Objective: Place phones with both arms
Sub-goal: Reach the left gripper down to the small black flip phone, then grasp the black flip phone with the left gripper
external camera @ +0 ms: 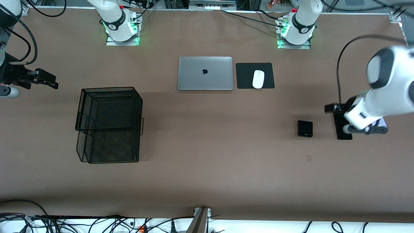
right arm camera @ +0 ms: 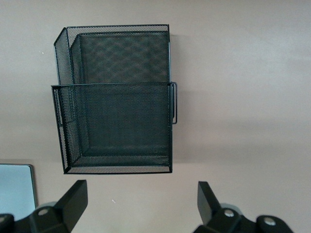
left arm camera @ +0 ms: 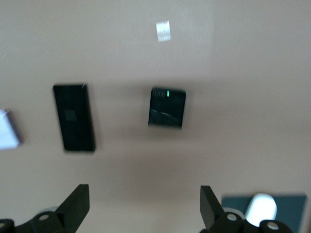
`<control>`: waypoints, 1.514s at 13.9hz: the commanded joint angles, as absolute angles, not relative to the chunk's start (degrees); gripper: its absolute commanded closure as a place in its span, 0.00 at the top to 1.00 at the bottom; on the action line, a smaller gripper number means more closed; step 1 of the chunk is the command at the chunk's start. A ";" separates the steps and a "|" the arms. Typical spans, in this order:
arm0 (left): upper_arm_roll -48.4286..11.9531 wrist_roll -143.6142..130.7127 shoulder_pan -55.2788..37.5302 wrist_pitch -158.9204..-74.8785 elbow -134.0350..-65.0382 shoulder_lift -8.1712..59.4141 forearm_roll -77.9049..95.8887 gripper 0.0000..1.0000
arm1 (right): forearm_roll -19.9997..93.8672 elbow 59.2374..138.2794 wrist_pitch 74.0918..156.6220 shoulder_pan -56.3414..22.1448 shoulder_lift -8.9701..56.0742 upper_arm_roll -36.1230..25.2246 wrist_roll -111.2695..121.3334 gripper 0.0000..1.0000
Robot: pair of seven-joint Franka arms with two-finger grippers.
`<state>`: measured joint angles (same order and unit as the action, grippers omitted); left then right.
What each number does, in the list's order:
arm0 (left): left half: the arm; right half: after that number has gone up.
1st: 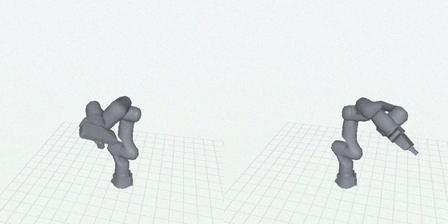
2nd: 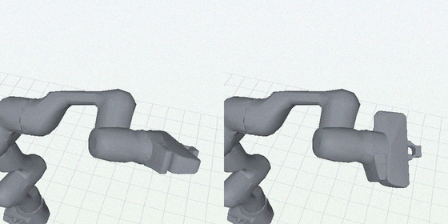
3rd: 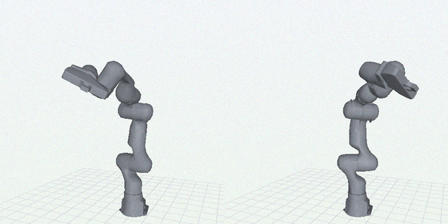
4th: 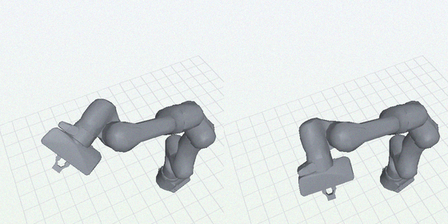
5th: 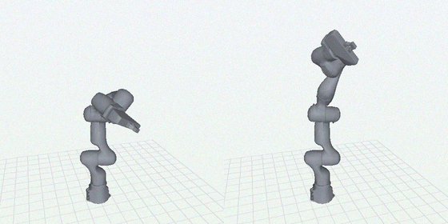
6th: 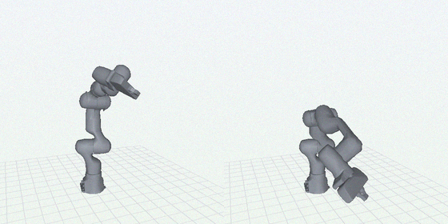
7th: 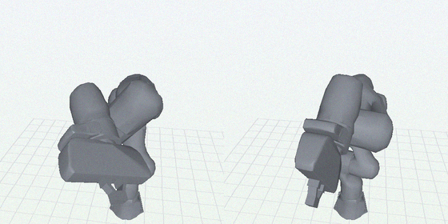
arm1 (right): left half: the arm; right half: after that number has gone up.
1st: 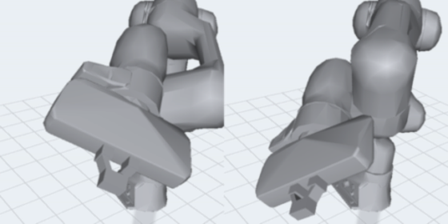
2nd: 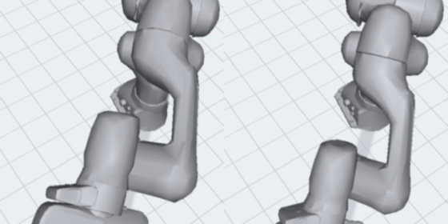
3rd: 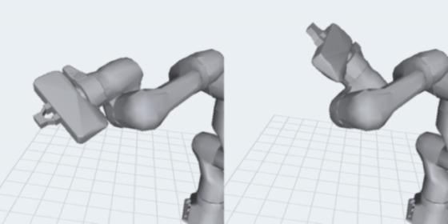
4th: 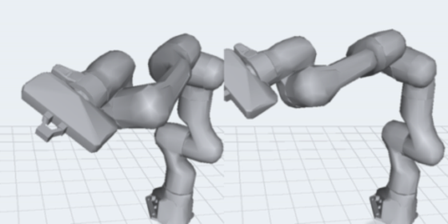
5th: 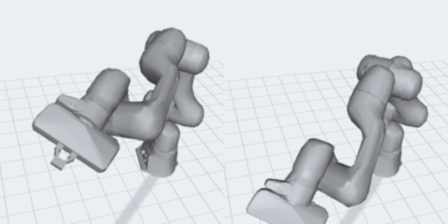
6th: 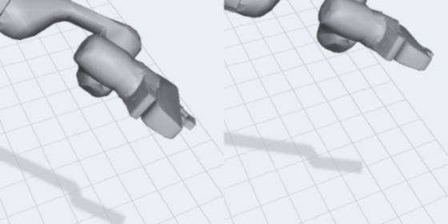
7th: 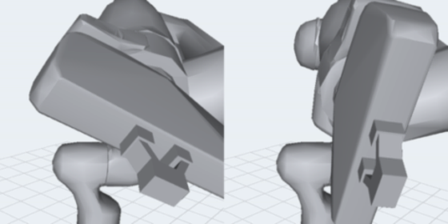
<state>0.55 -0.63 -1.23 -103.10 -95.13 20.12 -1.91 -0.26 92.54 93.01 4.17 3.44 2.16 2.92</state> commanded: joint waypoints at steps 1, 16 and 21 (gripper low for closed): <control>0.27 0.88 -0.79 -112.64 -100.96 22.67 -0.53 1.00 | -0.09 92.81 92.90 4.92 2.46 2.72 3.78 1.00; -1.05 4.92 -1.32 -147.92 -117.60 31.20 -0.88 0.40 | -0.09 92.81 92.99 4.92 2.64 2.72 3.78 1.00; -6.74 3.87 -2.64 -132.42 -107.44 27.42 -0.62 0.40 | -0.09 92.81 92.99 4.92 2.64 2.72 3.78 1.00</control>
